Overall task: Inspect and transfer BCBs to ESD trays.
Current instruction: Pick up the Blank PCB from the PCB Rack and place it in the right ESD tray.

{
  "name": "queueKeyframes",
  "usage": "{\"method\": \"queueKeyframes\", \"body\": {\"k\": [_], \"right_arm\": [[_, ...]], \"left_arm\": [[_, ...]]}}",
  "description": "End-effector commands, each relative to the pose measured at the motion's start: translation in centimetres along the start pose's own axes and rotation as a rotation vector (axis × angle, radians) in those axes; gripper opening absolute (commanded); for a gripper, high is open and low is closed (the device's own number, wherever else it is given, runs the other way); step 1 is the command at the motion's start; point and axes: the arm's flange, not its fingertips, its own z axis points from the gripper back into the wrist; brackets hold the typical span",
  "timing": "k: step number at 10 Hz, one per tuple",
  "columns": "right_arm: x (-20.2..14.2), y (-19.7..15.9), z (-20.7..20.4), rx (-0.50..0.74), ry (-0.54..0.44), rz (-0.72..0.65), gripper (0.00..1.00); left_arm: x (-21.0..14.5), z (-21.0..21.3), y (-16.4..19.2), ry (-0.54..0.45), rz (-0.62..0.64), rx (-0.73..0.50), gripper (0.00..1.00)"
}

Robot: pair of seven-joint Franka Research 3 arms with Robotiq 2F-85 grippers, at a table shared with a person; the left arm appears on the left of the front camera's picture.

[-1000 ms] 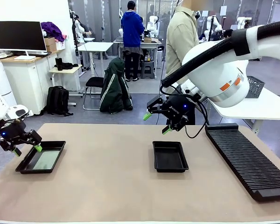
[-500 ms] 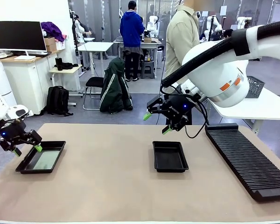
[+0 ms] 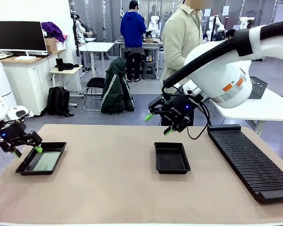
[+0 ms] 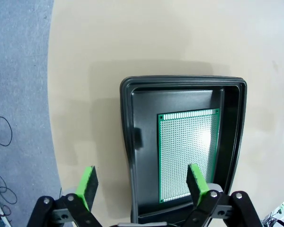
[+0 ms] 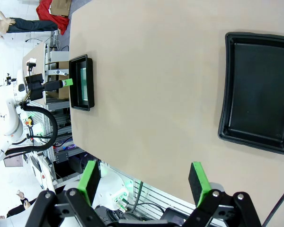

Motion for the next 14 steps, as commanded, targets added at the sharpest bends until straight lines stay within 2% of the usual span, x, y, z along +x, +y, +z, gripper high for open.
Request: {"method": "queueKeyframes", "body": {"k": [1,14], "right_arm": [[-0.01,-0.02,-0.03,-0.001,0.001,-0.008,1.0],[-0.01,-0.02,-0.03,-0.001,0.001,-0.008,1.0]], "left_arm": [[-0.02,-0.03,0.04,-0.001,0.0,0.0,1.0],[-0.02,-0.03,0.04,-0.001,0.0,0.0,1.0]]}}
